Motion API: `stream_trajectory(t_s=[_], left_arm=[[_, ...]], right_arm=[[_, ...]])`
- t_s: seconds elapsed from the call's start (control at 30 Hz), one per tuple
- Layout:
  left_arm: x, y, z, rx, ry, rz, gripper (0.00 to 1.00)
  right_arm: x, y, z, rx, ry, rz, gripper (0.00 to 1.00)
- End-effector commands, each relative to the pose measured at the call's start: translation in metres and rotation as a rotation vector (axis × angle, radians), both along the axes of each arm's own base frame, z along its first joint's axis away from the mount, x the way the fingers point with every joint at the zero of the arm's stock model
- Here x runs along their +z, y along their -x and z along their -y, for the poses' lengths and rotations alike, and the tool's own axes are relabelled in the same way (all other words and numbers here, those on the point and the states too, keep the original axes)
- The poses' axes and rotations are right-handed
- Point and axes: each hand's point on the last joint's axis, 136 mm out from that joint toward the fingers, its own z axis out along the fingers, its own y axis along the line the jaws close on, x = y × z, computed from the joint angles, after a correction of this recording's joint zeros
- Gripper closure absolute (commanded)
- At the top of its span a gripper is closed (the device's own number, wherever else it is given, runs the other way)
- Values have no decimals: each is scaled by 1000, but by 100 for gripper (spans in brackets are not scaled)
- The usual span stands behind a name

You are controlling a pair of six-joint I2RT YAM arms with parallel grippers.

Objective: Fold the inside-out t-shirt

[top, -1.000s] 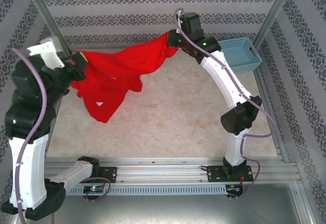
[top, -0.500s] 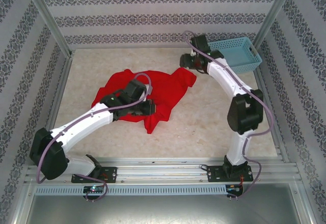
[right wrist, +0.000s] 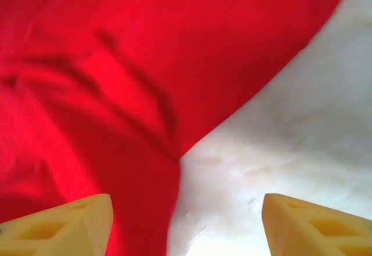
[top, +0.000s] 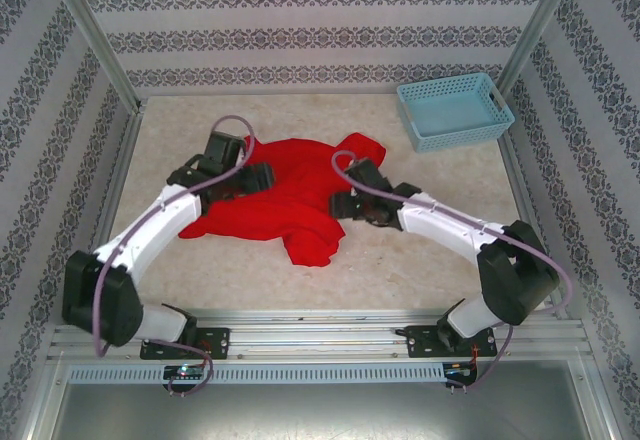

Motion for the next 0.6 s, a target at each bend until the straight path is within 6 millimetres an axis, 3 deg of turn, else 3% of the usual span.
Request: stream_trajectory(t_s=[0.0, 0.13, 0.23, 0.37, 0.47, 0.57], left_arm=[[-46, -9, -55, 169, -108, -152, 18], [-93, -18, -96, 306, -144, -268, 16], [-119, -18, -105, 335, -134, -320, 18], [-144, -6, -97, 319, -78, -383, 29], [-152, 10, -80, 302, 14, -361, 36], [-156, 32, -63, 246, 8, -389, 40]], right_arm=[[12, 12, -29, 12, -58, 51, 21], [-23, 37, -42, 47, 42, -42, 16], [-48, 43, -41, 51, 99, -91, 20], [-64, 35, -18, 19, 249, -107, 30], [-72, 13, 11, -32, 321, -135, 44], [-70, -20, 34, -79, 353, -140, 49]])
